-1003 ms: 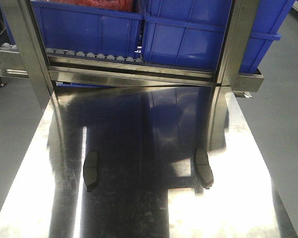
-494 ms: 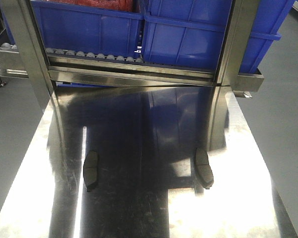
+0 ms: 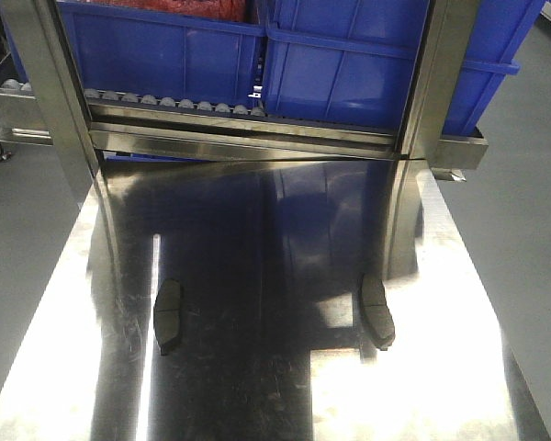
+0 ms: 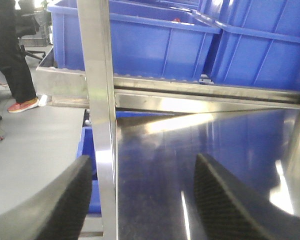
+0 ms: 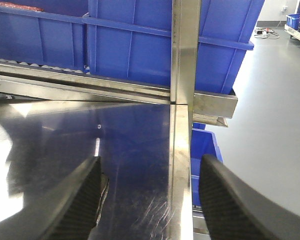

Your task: Move and align brake pads A on conveyor

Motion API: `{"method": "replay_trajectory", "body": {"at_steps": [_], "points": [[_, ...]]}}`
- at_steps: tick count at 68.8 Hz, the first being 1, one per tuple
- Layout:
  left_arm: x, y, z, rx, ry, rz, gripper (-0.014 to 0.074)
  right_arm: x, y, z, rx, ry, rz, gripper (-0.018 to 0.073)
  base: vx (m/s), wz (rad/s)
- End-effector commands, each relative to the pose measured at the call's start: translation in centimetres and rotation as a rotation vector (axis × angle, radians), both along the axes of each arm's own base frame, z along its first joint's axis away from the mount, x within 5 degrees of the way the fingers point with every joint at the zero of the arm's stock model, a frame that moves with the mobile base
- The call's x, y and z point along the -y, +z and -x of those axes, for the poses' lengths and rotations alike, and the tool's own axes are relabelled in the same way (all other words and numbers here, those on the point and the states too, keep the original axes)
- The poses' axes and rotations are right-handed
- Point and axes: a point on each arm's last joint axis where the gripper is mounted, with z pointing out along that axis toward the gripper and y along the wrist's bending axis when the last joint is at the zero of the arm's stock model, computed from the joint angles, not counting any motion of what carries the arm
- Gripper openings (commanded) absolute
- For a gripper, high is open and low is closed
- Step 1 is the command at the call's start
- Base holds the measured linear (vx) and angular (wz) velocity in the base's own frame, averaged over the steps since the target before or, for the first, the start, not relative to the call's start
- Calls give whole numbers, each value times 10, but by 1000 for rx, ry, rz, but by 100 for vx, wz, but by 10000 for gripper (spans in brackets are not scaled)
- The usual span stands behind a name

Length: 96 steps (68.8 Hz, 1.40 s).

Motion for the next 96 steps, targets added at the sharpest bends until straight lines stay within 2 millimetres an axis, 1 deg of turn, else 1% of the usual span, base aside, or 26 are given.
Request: {"method": "replay_trajectory", "body": {"at_steps": [1,9,16,21,24,27,32,37,46,57,66,71,75,76,81,94,96], "points": [[0,18,-1,120,-2,35,422,0,14,-1,86,1,0,424,0,0],[1,20,-2,126,-3,37,422,0,14,-1,86,1,0,424,0,0],[2,34,-11,96,-4,50,422,0,14,-1,86,1,0,424,0,0],[3,46,-25,14,-1,75,422,0,14,-1,86,1,0,424,0,0],[4,53,-36,-63,4,91,422,0,14,-1,86,1,0,424,0,0],[6,57,-49,-151,8,93,422,0,14,-1,86,1,0,424,0,0],[8,57,-73,-293,14,87,422,0,14,-1,86,1,0,424,0,0],[10,51,-95,-427,18,74,422,0,14,-1,86,1,0,424,0,0],[13,28,-134,-637,22,40,422,0,14,-1,86,1,0,424,0,0],[17,-5,-176,-823,20,6,422,0,14,-1,86,1,0,424,0,0],[21,-18,-204,-940,15,-7,422,0,15,-1,87,1,0,424,0,0],[31,-23,-217,-997,-30,-52,422,0,15,-1,87,1,0,424,0,0],[45,-27,-225,-1017,-70,-77,422,0,15,-1,87,1,0,424,0,0],[47,-26,-226,-1015,-74,-78,422,0,15,-1,87,1,0,424,0,0],[70,-30,-234,-1009,-108,-76,422,0,15,-1,87,1,0,424,0,0],[115,-41,-244,-1016,-158,-57,422,0,15,-1,87,1,0,424,0,0],[120,-43,-246,-1022,-161,-55,422,0,15,-1,87,1,0,424,0,0]]}}
